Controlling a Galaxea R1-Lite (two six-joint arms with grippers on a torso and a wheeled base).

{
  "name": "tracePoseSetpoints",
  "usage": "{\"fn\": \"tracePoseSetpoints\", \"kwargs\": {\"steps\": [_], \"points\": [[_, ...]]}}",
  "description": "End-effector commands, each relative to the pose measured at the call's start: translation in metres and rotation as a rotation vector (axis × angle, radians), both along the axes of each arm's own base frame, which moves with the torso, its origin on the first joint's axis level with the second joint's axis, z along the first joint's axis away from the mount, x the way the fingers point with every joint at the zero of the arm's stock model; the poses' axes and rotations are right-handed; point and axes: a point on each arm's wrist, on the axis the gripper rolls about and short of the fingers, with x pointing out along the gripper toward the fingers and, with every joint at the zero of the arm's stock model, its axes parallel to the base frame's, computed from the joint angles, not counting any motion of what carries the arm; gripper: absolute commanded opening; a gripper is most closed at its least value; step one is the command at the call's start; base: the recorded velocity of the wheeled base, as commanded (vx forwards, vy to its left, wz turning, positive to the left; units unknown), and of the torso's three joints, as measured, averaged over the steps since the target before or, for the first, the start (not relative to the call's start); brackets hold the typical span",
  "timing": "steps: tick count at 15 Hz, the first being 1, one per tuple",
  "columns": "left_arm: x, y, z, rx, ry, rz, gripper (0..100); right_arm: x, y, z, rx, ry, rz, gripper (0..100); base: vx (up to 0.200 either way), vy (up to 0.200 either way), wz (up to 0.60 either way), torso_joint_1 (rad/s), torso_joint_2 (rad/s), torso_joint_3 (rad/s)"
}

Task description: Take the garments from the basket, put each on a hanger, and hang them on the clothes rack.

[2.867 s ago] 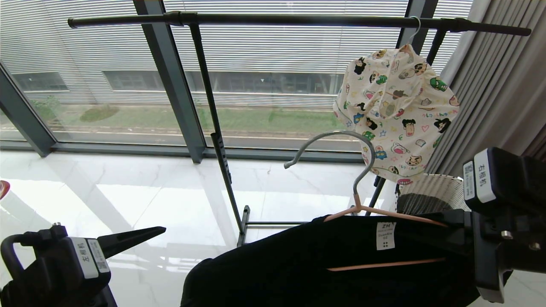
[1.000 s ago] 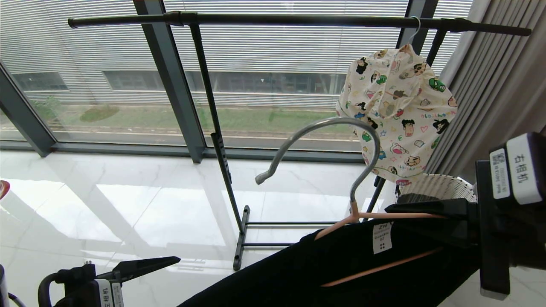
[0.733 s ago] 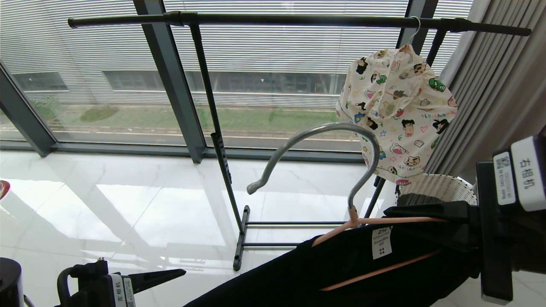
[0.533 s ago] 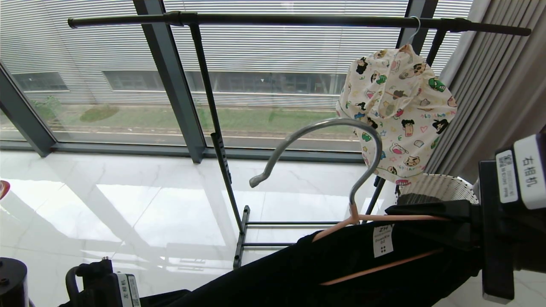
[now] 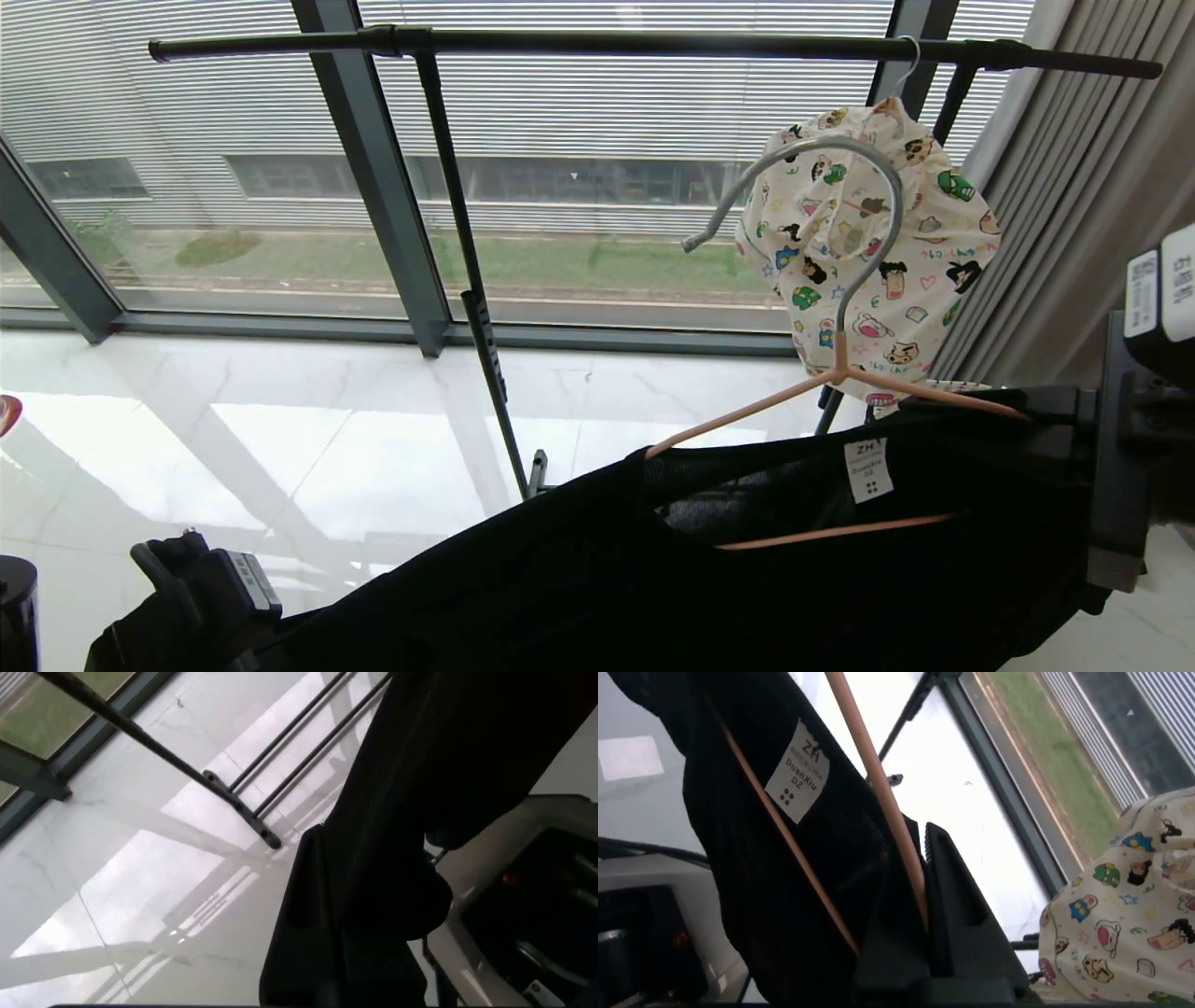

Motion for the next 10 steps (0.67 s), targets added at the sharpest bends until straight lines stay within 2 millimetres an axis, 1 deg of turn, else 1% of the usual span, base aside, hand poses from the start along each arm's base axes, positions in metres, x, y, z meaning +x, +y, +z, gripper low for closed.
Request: {"fn": "tracePoseSetpoints", "kwargs": {"steps": [1,2,6,7,9,10], "points": [[0.0,0.002,0.0,0.0,-0.004,0.018,0,0.0,-0.004,0.002,0.009,-0.007,-0.015,0,0.0,0.0,0.0,0.0,0.0,0.0],[0.0,0.001,0.001,0.0,-0.006,0.006,100,0.0,-0.003,0.001,0.006,-0.005,-0.016,0,0.0,0.0,0.0,0.0,0.0,0.0],[-0.001,0.001,0.002,-0.006,-0.016,0.013,100,0.003,-0.006,0.002,0.025,0.009,-0.056,0,0.0,0.0,0.0,0.0,0.0,0.0],[-0.001,0.002,0.003,-0.01,-0.022,0.022,100,0.007,-0.01,0.002,0.039,0.024,-0.104,0,0.0,0.0,0.0,0.0,0.0,0.0],[0.002,0.007,0.011,-0.035,-0.047,0.082,100,0.017,-0.02,0.002,0.083,0.067,-0.253,0,0.0,0.0,0.0,0.0,0.0,0.0],[0.006,0.009,0.015,-0.037,-0.061,0.122,100,0.023,-0.021,0.0,0.095,0.089,-0.329,0,0.0,0.0,0.0,0.0,0.0,0.0]]}}
